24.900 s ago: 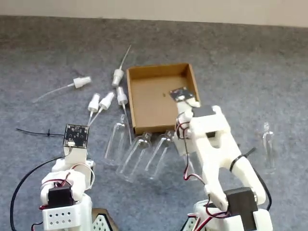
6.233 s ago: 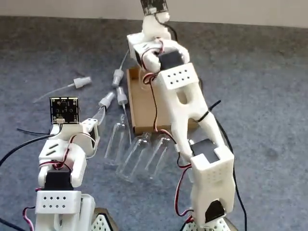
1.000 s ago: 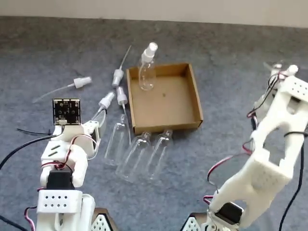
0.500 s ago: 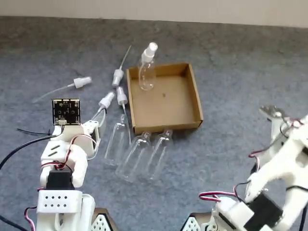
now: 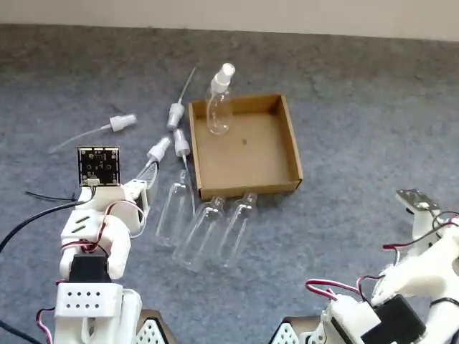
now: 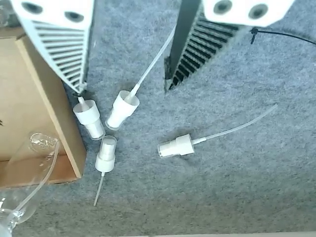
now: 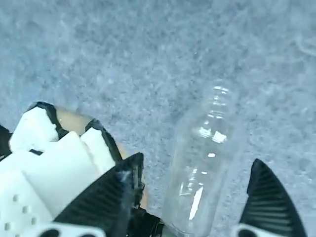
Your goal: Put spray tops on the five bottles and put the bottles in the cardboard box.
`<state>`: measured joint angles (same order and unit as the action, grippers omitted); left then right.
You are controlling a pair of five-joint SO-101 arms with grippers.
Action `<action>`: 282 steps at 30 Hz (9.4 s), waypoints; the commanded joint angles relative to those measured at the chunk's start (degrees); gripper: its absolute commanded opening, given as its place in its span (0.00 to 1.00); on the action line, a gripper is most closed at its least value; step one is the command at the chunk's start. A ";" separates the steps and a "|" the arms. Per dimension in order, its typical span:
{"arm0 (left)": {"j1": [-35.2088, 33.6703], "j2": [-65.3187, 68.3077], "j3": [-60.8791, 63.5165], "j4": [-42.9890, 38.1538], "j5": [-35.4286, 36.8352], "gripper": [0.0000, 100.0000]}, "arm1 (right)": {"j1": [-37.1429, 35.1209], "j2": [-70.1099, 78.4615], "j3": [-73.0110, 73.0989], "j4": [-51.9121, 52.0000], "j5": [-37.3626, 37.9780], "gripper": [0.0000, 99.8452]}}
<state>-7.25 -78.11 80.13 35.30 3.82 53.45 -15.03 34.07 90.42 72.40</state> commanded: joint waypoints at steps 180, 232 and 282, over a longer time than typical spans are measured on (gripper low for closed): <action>4.79 -0.84 -1.98 4.75 -4.92 0.23 | 7.78 3.30 -10.15 -1.45 -39.82 0.25; 4.79 -1.27 -1.80 4.75 -4.92 0.23 | -9.27 2.68 4.62 -11.82 -53.10 0.25; 4.70 -1.10 -1.71 4.75 -4.92 0.23 | -32.31 3.47 -12.26 -33.63 -56.79 0.01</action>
<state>-3.21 -78.46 79.52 40.04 -0.75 21.71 -11.34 25.27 61.14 12.00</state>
